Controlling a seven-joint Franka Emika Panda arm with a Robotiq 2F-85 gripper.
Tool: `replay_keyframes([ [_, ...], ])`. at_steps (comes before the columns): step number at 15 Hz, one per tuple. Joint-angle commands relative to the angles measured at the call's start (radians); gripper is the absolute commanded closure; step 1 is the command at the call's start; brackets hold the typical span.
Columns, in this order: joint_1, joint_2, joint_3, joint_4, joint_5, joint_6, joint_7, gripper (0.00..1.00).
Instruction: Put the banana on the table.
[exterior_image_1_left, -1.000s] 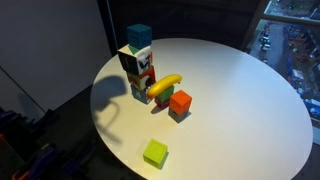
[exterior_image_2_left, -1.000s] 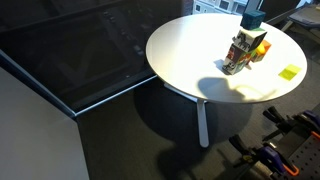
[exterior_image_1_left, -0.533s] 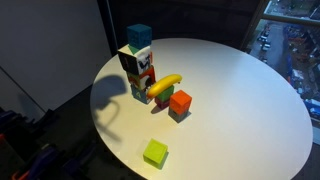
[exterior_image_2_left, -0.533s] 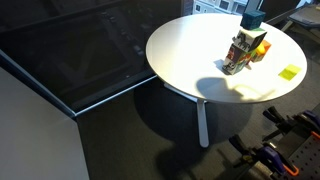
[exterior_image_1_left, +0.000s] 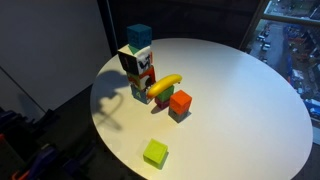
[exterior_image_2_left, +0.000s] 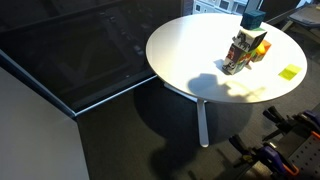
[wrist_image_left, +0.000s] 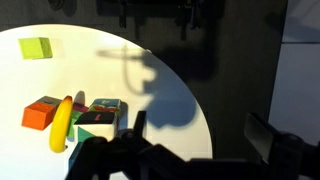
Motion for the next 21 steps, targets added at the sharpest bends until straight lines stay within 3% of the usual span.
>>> replay_keyframes([
  [1, -0.031, 0.055, 0.016, 0.036, 0.0, 0.05, 0.068, 0.0],
  [9, -0.103, 0.141, 0.003, 0.072, -0.019, 0.139, 0.204, 0.0],
  [16, -0.161, 0.21, -0.02, 0.075, -0.055, 0.286, 0.252, 0.0],
  [21, -0.19, 0.277, -0.055, 0.096, -0.074, 0.322, 0.237, 0.0],
])
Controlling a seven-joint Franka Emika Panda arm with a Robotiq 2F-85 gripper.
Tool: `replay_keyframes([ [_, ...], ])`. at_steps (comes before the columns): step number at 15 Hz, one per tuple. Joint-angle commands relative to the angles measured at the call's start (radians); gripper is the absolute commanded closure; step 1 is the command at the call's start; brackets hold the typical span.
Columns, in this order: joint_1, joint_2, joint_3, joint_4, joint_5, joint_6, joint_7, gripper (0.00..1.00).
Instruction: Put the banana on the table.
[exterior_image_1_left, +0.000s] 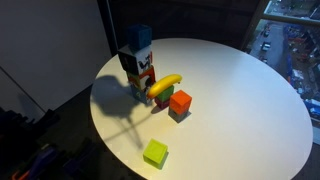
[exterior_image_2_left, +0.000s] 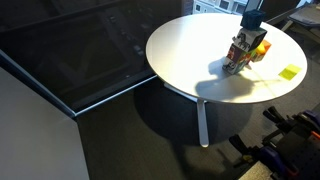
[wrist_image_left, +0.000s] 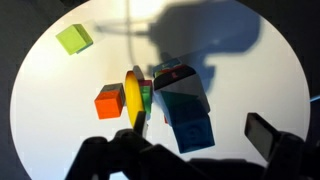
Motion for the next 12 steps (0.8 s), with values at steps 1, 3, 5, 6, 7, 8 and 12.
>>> replay_keyframes([
  [1, -0.018, 0.059, -0.024, 0.049, -0.026, 0.005, 0.009, 0.0],
  [3, -0.027, 0.081, -0.039, 0.062, -0.026, 0.002, 0.004, 0.0],
  [5, -0.036, 0.099, -0.054, 0.077, -0.025, -0.003, -0.002, 0.0],
  [6, -0.041, 0.107, -0.061, 0.082, -0.027, -0.004, -0.005, 0.0],
  [7, -0.045, 0.115, -0.067, 0.084, -0.032, 0.0, -0.006, 0.0],
  [8, -0.048, 0.123, -0.073, 0.087, -0.038, 0.004, -0.008, 0.0],
  [12, -0.061, 0.17, -0.091, 0.095, -0.073, 0.027, -0.015, 0.0],
])
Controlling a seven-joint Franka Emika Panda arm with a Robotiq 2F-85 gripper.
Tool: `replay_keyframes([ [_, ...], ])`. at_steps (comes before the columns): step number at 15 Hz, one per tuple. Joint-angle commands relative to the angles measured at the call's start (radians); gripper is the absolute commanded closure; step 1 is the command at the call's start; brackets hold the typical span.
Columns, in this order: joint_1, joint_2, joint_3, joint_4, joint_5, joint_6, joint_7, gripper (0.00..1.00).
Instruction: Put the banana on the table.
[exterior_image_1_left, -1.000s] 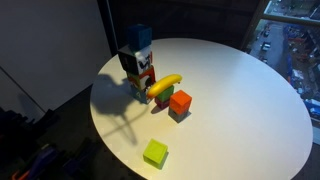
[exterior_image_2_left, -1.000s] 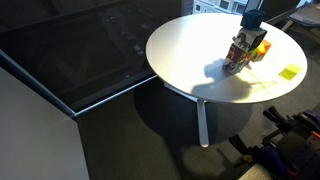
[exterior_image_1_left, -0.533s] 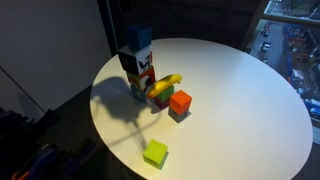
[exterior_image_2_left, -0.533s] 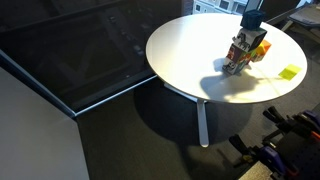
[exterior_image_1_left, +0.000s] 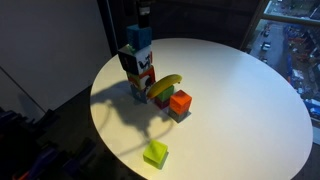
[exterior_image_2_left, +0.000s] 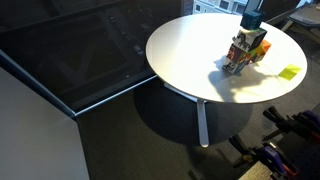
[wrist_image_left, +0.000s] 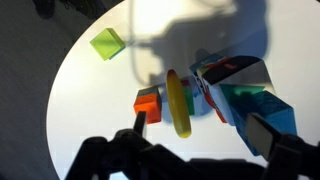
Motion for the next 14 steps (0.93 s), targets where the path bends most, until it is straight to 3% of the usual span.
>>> replay_keyframes([
  [1, -0.012, 0.058, -0.015, 0.034, -0.035, 0.026, -0.017, 0.0],
  [14, -0.059, 0.241, -0.058, 0.08, 0.002, 0.122, -0.119, 0.0],
])
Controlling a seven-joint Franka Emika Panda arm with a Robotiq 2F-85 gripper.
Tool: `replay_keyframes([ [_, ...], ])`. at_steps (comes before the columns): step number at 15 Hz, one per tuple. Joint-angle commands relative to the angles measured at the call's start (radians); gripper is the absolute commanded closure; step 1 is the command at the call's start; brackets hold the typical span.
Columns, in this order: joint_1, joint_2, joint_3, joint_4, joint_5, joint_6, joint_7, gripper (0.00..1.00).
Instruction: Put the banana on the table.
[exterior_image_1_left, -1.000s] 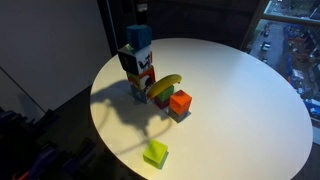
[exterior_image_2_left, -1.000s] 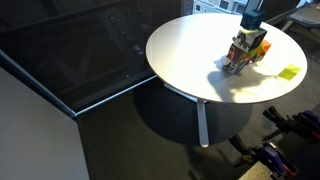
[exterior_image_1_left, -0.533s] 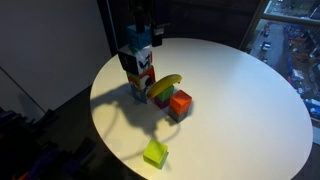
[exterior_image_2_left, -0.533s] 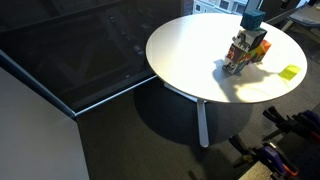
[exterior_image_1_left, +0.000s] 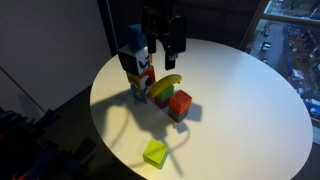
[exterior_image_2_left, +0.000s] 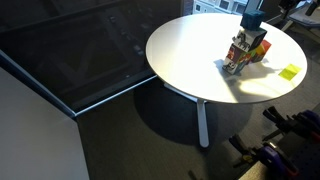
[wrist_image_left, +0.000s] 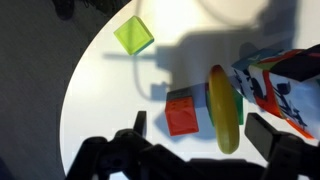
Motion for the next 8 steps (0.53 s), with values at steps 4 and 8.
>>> replay_keyframes([
  [4, -0.04, 0.08, -0.003, 0.057, 0.048, 0.004, -0.092, 0.0],
  [8, -0.033, 0.078, -0.004, 0.037, 0.04, 0.004, -0.076, 0.0],
])
